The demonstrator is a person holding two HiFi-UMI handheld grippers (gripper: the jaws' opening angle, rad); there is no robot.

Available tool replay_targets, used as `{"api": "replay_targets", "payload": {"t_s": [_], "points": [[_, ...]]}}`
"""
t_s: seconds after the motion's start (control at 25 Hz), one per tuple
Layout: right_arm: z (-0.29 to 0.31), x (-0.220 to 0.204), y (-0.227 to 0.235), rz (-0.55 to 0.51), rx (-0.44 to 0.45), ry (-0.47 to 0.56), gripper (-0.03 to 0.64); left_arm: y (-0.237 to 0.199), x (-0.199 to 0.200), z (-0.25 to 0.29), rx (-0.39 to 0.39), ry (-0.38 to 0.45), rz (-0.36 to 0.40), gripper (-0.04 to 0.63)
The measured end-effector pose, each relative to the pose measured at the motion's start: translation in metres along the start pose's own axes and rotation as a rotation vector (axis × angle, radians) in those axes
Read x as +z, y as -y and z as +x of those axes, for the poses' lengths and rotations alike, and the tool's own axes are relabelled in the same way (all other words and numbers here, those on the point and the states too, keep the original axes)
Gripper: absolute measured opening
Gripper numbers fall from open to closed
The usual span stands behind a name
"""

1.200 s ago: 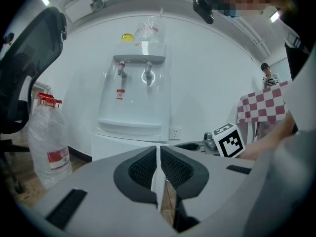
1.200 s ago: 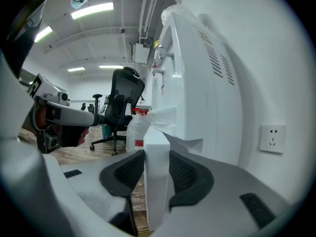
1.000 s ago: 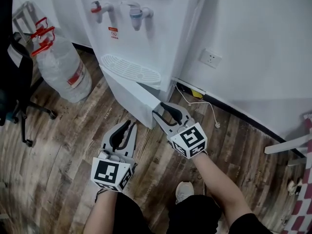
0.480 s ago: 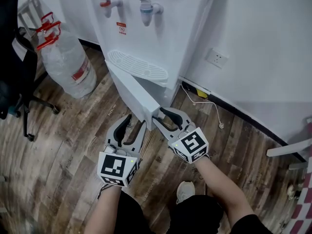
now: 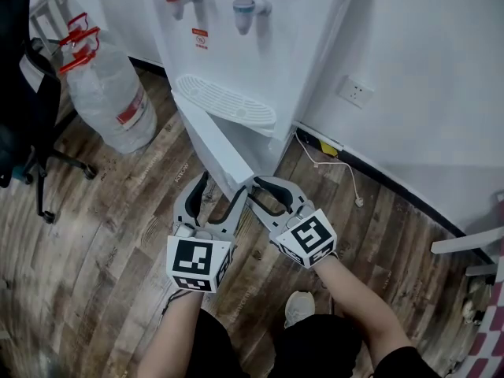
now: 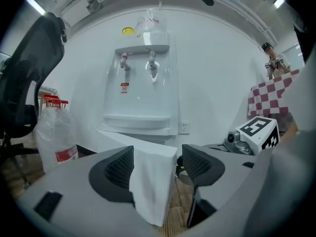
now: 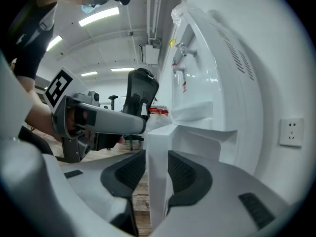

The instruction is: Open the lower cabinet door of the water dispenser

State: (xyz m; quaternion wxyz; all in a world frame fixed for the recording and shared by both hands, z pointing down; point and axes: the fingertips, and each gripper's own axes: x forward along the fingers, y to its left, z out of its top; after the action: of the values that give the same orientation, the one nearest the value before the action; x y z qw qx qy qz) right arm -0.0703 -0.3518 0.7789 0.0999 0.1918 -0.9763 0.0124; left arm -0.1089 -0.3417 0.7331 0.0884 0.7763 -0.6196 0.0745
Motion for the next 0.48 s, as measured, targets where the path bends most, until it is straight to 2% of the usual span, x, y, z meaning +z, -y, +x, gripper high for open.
{"api": "replay_targets", "payload": {"t_s": [0.32,0.48], "points": [[0.003,-0.002,-0.022,-0.017,0.048,-0.007,0.153,0.000,-0.001,0.004,0.031,-0.006,0.016,0.310],[0.001,-0.002,-0.022,-0.014,0.038,-0.004,0.146,0.002,0.000,0.003,0.034,0.001,0.018,0.310]]}}
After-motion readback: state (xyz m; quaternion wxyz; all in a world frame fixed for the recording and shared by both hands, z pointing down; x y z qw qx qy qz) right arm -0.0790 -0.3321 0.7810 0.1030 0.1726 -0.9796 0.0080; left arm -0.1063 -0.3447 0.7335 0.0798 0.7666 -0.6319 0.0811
